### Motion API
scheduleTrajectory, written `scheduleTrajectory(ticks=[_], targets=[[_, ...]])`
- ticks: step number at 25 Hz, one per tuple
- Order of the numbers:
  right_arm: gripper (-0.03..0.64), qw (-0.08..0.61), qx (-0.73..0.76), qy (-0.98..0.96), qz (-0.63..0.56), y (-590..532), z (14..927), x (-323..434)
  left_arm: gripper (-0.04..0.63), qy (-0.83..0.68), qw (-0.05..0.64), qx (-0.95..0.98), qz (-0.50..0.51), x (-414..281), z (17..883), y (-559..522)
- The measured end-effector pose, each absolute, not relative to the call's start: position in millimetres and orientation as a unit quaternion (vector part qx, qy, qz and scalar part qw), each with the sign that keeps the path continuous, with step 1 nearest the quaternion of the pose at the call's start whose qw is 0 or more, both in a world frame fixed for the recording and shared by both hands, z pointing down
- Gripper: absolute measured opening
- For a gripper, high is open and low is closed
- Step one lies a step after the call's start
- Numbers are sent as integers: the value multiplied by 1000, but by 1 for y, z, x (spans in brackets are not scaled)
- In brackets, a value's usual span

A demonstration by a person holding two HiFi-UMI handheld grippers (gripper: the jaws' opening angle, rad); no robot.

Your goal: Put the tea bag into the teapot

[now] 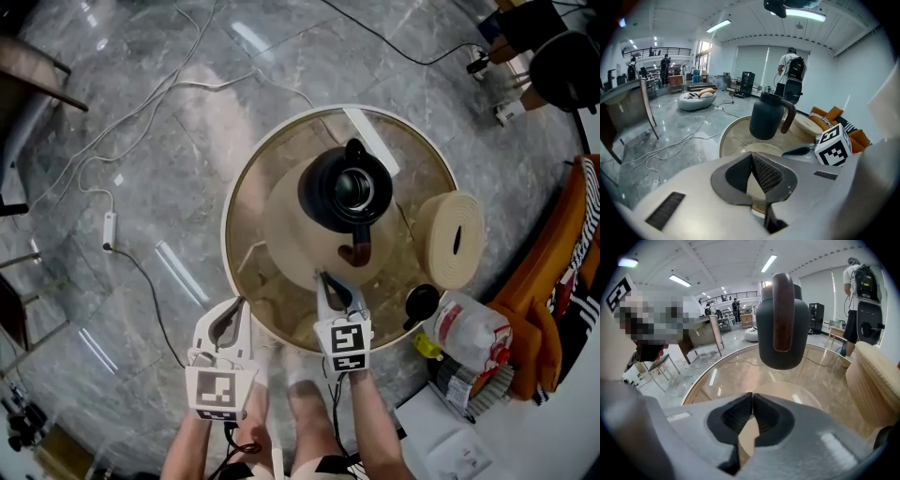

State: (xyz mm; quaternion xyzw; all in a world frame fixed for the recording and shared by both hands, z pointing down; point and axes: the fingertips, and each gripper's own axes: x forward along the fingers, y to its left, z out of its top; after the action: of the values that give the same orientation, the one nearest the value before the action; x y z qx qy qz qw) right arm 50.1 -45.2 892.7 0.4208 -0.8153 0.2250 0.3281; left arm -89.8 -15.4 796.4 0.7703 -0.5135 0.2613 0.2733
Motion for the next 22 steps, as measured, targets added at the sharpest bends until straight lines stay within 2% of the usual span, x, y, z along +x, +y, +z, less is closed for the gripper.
scheduleTrajectory(ticks=[11,22], targets=[[3,295,435,-824,210,-48,837,53,17,-516,252,780,248,-86,758,-26],[3,242,465,-831,186,-60,739,62,17,-516,226,792,238,-77,695,-39]])
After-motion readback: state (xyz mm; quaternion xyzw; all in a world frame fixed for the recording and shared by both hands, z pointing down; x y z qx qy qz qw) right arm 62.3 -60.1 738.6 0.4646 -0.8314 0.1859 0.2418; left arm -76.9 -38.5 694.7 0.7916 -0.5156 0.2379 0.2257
